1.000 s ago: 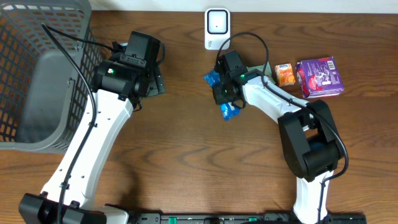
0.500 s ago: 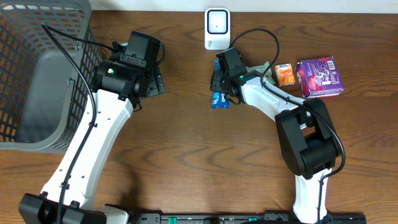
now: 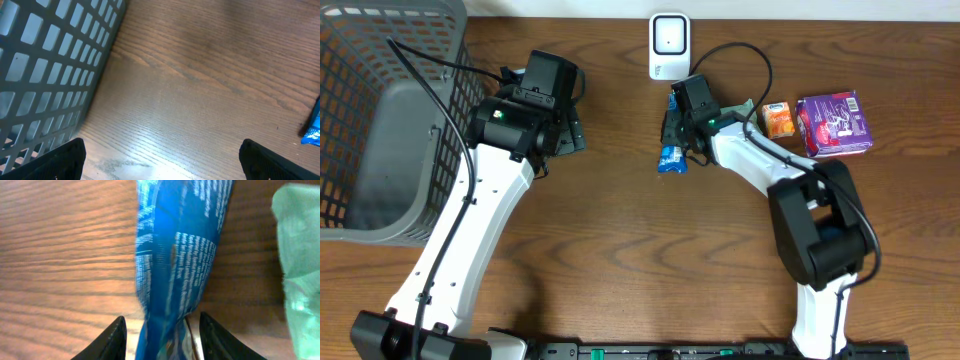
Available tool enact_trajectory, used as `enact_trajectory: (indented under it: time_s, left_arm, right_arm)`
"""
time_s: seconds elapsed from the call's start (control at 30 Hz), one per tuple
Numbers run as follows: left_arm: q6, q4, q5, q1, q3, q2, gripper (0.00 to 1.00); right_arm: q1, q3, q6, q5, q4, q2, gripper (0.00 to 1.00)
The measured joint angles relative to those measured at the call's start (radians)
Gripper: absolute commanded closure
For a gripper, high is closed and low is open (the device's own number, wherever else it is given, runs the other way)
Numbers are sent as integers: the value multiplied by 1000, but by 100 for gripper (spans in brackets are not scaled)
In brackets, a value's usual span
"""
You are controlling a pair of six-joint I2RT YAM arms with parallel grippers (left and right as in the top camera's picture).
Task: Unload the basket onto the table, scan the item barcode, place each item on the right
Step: 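Rotate the held Oreo pack under the scanner with the right gripper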
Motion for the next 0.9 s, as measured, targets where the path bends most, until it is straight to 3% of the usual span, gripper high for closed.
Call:
enact_trajectory:
  time_s: [0.1, 0.27, 0.53, 0.9]
  left_arm:
    - [0, 0, 0, 0, 0, 0, 2]
    - [0, 0, 0, 0, 0, 0, 2]
    - [0, 0, 0, 0, 0, 0, 2]
    - [0, 0, 0, 0, 0, 0, 2]
  right_arm:
    - [-1, 0, -20, 6, -37, -79, 62]
    - [-10, 1, -58, 19, -85, -248, 97]
    - [-20, 9, -68, 31, -103, -286, 99]
    - [-11, 9, -69, 30, -19, -23, 99]
